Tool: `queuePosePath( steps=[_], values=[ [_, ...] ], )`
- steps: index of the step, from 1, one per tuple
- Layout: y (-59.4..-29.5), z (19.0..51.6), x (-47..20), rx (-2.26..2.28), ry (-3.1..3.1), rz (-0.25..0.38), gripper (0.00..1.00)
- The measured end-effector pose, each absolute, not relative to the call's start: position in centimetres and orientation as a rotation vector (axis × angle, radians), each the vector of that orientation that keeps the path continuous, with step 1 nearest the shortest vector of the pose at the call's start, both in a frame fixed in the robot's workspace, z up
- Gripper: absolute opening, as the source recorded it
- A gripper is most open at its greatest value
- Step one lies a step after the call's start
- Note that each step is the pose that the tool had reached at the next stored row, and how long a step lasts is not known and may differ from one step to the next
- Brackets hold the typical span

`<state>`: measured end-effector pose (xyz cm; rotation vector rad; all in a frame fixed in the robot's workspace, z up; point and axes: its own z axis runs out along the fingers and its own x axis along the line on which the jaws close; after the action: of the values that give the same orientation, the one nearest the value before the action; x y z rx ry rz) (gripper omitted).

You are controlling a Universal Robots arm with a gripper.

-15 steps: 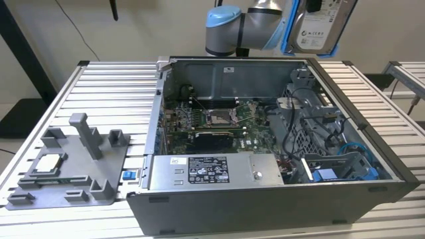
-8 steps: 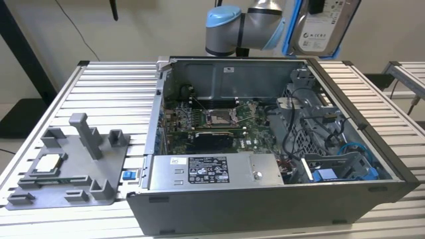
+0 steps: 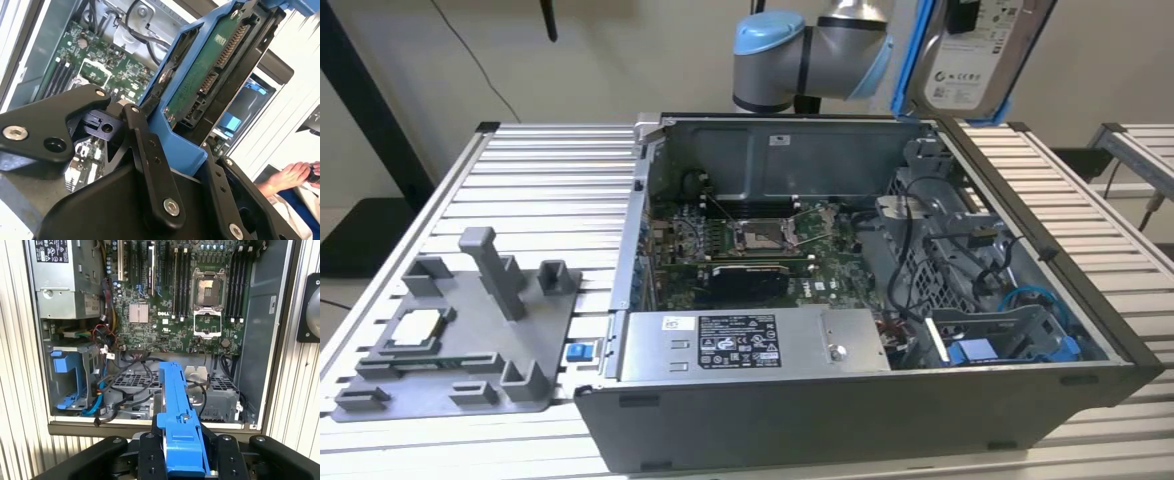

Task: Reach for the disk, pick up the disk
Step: 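Pick up the disk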

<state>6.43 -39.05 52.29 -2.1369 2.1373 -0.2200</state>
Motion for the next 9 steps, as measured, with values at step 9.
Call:
queuePosePath(
  steps=[9],
  values=[
    [-41.0,52.3,6.6,-2.140,2.141,-0.213,0.00]
  ],
)
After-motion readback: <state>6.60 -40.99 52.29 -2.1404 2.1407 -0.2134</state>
